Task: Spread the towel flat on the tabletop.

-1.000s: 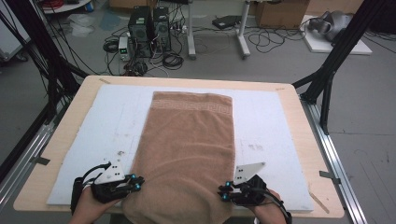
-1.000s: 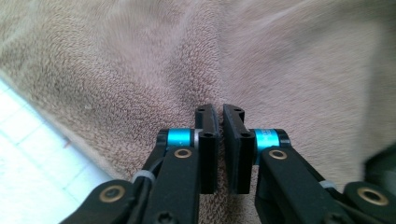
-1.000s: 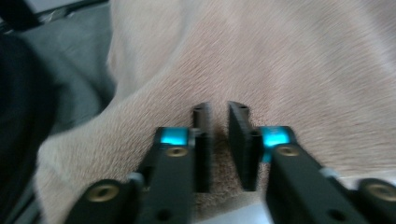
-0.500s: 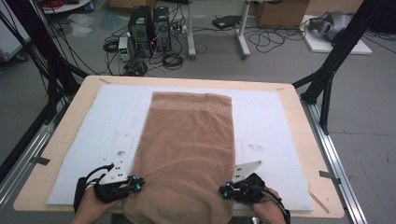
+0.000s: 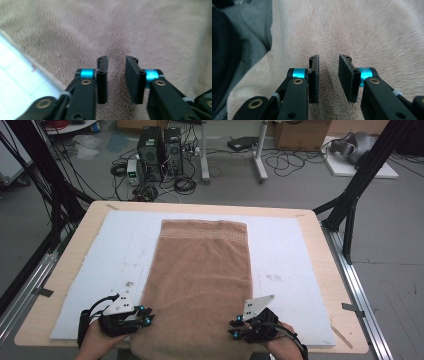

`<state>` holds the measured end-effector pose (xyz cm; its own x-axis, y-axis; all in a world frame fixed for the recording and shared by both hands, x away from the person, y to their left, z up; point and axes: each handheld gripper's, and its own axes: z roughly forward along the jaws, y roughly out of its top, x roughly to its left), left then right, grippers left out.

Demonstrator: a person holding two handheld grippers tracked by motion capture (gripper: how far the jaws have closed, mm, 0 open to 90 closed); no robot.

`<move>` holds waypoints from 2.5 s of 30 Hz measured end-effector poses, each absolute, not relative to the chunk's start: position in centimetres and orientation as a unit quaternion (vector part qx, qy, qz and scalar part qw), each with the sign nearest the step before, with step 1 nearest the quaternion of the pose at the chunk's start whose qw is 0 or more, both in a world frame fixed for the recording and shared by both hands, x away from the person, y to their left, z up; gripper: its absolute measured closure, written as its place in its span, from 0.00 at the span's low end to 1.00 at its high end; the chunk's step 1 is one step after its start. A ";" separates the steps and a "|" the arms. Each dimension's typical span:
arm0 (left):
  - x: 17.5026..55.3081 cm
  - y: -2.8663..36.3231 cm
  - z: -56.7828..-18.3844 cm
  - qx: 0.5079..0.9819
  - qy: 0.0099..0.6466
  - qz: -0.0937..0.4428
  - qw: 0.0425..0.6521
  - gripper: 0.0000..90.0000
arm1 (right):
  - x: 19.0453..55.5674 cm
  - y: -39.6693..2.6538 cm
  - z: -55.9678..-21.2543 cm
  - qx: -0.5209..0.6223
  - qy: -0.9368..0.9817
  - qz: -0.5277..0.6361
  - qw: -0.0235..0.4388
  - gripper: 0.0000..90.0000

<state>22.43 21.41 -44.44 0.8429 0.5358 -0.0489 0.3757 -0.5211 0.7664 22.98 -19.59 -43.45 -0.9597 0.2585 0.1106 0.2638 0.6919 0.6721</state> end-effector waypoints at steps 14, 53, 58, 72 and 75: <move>21.1 21.9 -44.4 0.856 0.265 0.094 0.434 0.91 | 21.9 -20.3 -43.6 -0.138 -0.913 -0.384 0.027 0.87; 24.9 20.6 -39.4 0.814 0.294 0.130 0.484 0.46 | 28.0 -21.3 -38.0 -0.214 -0.874 -0.432 -0.053 0.31; 25.0 20.6 -39.4 0.815 0.293 0.126 0.484 0.45 | 28.2 -21.3 -38.0 -0.218 -0.873 -0.432 -0.054 0.30; 25.6 20.7 -39.5 0.817 0.293 0.125 0.481 0.44 | 28.6 -20.9 -37.6 -0.217 -0.874 -0.430 -0.061 0.29; 25.7 20.7 -39.6 0.815 0.295 0.124 0.484 0.44 | 28.7 -21.0 -37.7 -0.217 -0.874 -0.430 -0.062 0.29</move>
<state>25.71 20.70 -39.56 0.7953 0.6004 -0.0832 0.3604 -0.3579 0.8614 28.70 -20.95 -37.66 -0.8981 0.4329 0.0774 0.3257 0.5364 0.7786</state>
